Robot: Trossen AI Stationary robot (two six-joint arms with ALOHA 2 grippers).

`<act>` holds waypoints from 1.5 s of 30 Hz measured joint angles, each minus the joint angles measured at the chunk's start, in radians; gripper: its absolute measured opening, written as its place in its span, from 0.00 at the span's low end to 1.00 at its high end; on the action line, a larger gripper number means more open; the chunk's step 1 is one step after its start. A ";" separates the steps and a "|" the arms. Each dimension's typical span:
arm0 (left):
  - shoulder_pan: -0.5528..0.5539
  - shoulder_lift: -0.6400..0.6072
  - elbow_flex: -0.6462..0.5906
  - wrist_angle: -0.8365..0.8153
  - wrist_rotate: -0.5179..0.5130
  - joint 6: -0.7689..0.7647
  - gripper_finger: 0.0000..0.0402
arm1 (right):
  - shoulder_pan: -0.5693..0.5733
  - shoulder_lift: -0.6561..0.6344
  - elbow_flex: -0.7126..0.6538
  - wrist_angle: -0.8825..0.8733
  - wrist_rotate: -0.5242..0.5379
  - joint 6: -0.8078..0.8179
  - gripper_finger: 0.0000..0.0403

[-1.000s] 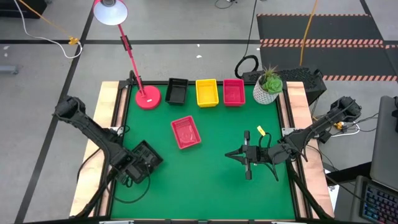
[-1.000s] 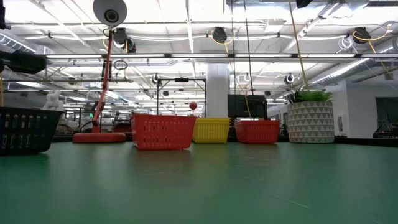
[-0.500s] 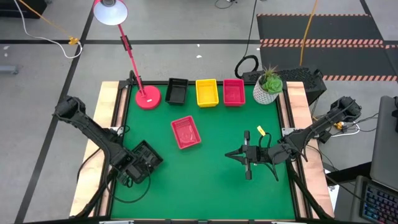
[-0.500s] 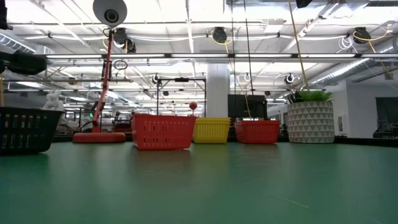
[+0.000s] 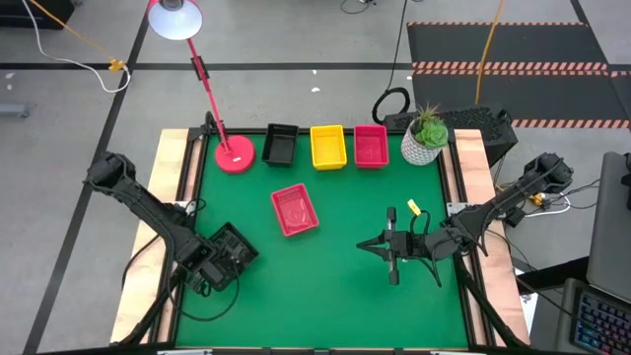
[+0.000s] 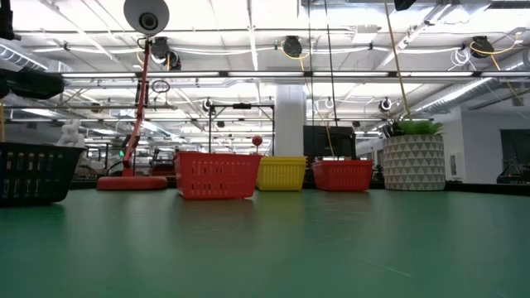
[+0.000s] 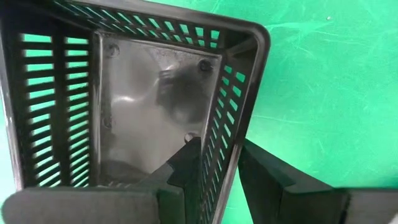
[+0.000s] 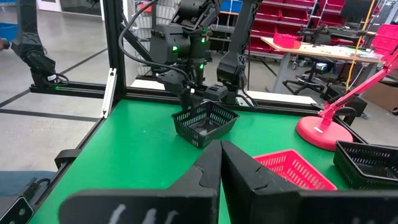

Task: Stack baskets by color
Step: Stack the bottom black bin on the top stacked black bin

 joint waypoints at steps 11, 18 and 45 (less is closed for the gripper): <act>0.000 0.000 0.000 0.025 -0.002 0.005 0.03 | 0.000 0.000 0.000 0.000 0.000 0.000 0.01; 0.000 0.000 0.000 0.067 -0.010 -0.035 0.06 | 0.000 0.000 0.000 0.000 0.000 0.000 0.01; 0.275 0.001 0.390 -0.163 -0.176 -0.126 0.02 | 0.000 0.000 0.000 -0.007 0.000 -0.026 0.01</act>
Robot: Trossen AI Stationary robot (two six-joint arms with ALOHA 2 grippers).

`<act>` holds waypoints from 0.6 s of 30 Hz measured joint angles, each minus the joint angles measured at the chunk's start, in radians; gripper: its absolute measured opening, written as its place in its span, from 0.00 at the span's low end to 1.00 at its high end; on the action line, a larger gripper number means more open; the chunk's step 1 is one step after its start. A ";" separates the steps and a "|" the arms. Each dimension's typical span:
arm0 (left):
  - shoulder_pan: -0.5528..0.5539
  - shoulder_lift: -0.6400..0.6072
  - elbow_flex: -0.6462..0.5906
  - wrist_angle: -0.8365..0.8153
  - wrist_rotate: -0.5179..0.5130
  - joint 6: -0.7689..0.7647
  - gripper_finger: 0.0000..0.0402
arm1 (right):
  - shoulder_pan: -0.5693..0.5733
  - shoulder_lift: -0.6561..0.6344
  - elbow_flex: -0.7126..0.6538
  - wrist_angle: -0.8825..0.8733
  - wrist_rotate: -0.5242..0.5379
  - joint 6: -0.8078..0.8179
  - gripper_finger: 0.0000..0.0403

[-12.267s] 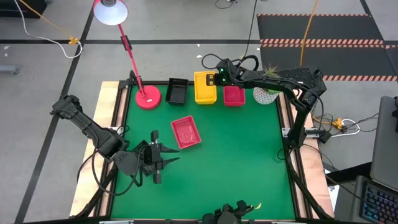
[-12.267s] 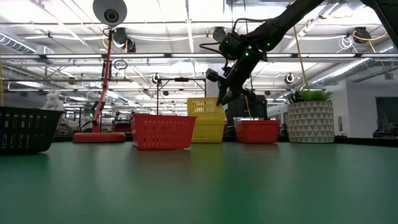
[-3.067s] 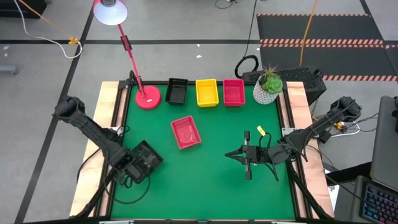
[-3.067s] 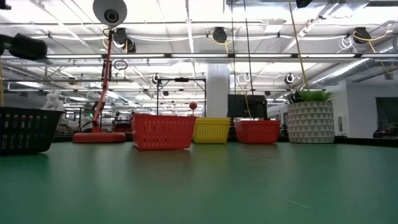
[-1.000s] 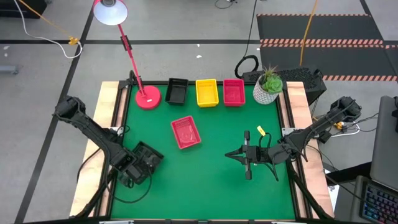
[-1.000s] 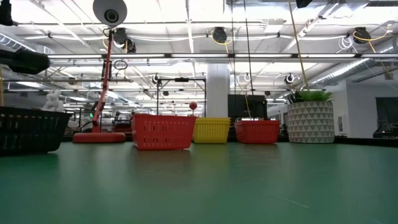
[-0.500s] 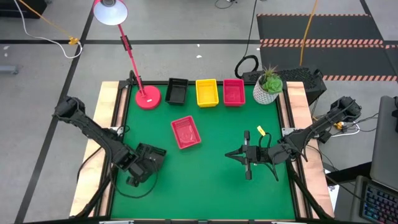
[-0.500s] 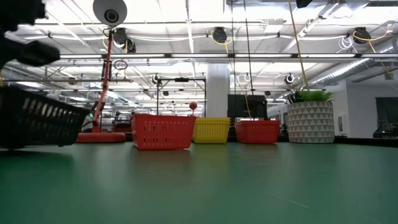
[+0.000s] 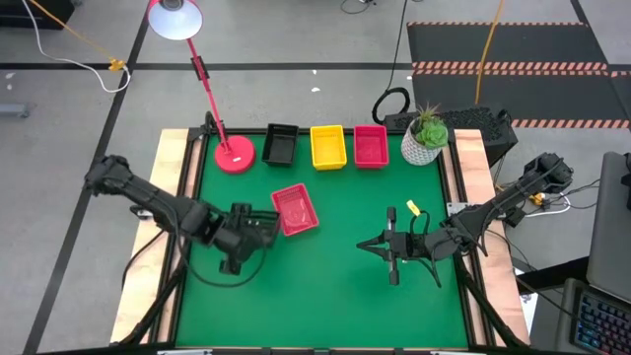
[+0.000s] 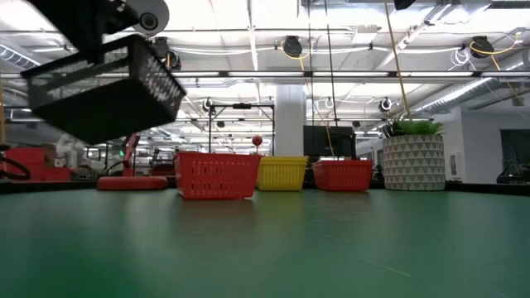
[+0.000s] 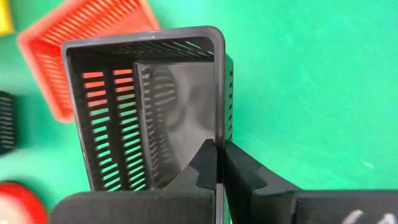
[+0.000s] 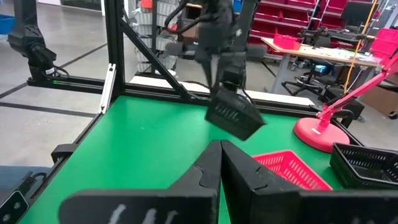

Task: Stack baskets by color
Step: Stack the bottom black bin on the top stacked black bin

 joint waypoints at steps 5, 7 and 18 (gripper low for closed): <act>0.095 0.000 0.087 -0.025 -0.054 0.052 0.02 | -0.001 0.000 0.000 0.016 0.000 -0.034 0.01; 0.137 0.000 0.115 -0.025 -0.094 0.062 0.02 | -0.001 0.000 0.000 0.021 0.000 -0.054 0.01; 0.386 0.000 0.241 -0.009 -0.201 0.077 0.02 | -0.011 0.000 0.000 0.023 0.000 -0.161 0.01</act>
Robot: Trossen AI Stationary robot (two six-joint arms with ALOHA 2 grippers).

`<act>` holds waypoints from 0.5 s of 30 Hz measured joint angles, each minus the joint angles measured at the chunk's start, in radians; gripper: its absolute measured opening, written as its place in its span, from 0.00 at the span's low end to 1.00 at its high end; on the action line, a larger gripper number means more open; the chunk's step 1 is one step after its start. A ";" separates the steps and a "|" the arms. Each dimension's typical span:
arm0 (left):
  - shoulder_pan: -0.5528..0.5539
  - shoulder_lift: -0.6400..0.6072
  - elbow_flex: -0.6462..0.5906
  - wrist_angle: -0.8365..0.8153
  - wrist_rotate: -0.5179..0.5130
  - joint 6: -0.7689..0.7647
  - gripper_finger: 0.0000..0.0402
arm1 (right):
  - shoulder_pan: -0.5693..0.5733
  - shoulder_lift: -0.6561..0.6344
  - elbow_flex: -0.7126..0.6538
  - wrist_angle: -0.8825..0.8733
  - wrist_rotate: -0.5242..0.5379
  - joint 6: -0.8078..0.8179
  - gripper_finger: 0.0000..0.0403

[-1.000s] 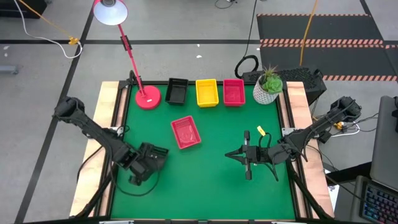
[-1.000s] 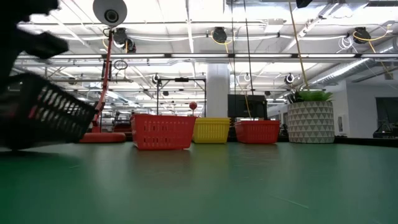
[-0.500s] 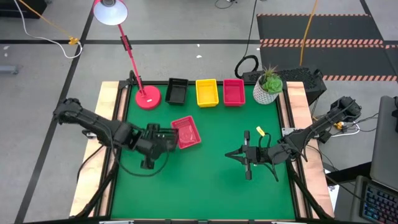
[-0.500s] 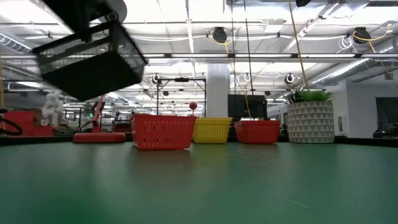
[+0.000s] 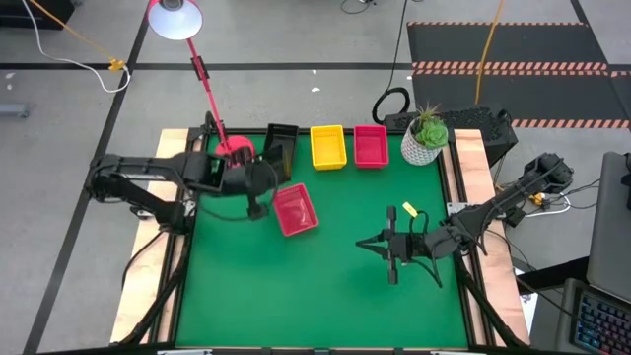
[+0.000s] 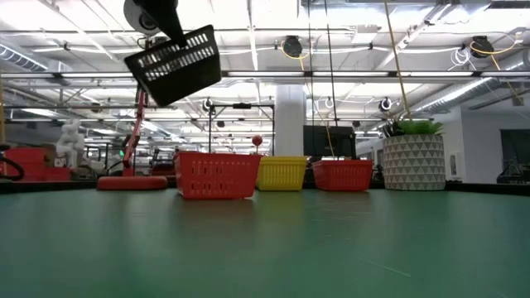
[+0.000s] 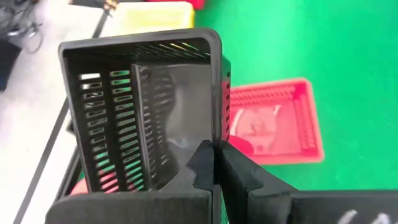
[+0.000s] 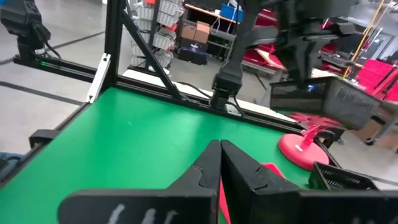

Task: Stack baskets by color
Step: Stack the bottom black bin on the top stacked black bin

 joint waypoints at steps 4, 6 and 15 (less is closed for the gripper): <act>0.071 0.010 0.045 -0.002 0.000 0.011 0.02 | -0.014 0.000 0.000 0.000 0.000 -0.008 0.01; 0.098 0.021 0.072 -0.002 0.000 0.019 0.02 | -0.020 0.000 0.000 0.000 0.000 -0.008 0.01; 0.209 0.168 0.281 -0.001 0.001 -0.075 0.02 | -0.032 0.000 0.000 -0.007 0.000 -0.008 0.01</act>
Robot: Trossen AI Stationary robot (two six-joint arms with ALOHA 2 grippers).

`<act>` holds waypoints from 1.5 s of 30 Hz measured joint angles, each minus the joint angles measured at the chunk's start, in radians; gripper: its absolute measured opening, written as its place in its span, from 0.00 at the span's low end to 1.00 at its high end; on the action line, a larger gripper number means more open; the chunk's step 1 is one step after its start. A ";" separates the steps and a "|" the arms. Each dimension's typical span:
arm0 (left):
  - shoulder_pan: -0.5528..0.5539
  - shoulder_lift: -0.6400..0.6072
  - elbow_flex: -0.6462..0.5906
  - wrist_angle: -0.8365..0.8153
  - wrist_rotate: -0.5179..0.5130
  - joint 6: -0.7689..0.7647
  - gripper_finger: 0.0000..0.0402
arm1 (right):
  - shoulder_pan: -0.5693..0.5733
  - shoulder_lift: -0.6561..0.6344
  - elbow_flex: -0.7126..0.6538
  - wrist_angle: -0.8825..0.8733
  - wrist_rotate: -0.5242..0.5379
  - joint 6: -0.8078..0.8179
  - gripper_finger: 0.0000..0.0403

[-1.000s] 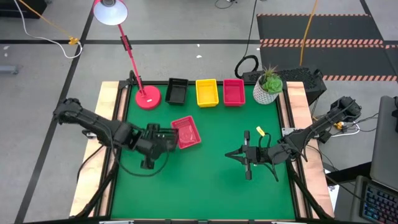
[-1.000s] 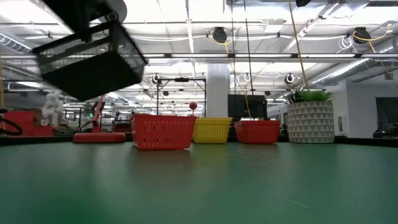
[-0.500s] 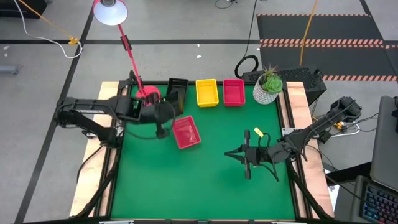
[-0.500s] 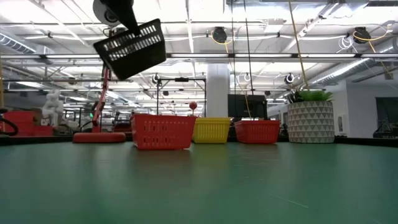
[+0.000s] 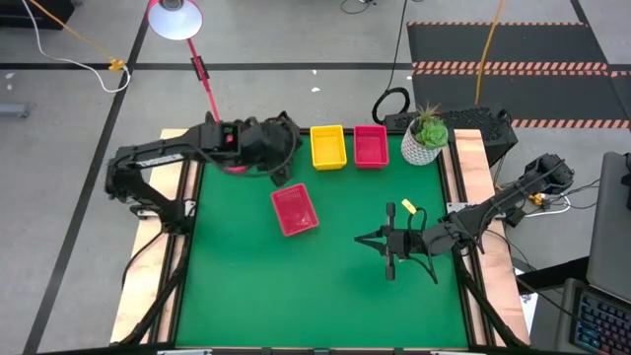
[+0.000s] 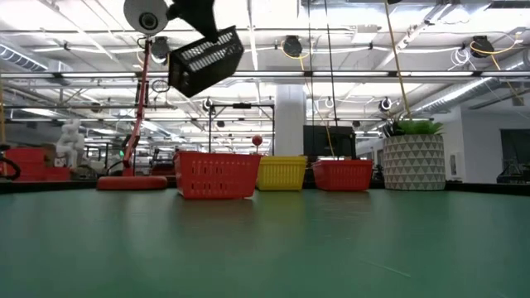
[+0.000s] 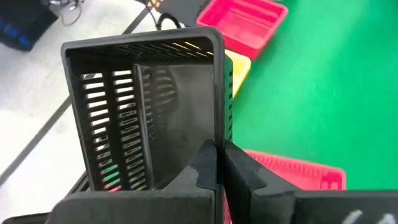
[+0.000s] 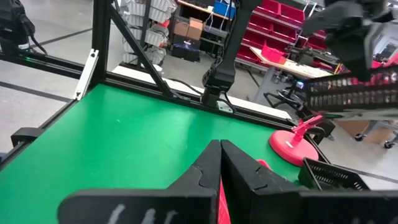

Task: Stack baskets by color
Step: Stack the bottom black bin on the top stacked black bin

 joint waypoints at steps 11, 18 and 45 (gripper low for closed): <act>0.136 0.263 0.311 -0.119 0.009 -0.079 0.02 | 0.000 0.000 0.000 0.000 0.000 0.003 0.01; 0.219 0.364 0.407 -0.167 0.011 -0.192 0.02 | 0.000 0.000 0.000 -0.001 0.000 0.003 0.01; 0.338 0.529 0.403 -0.176 0.056 -0.421 0.02 | 0.000 0.000 0.000 -0.016 -0.001 -0.046 0.01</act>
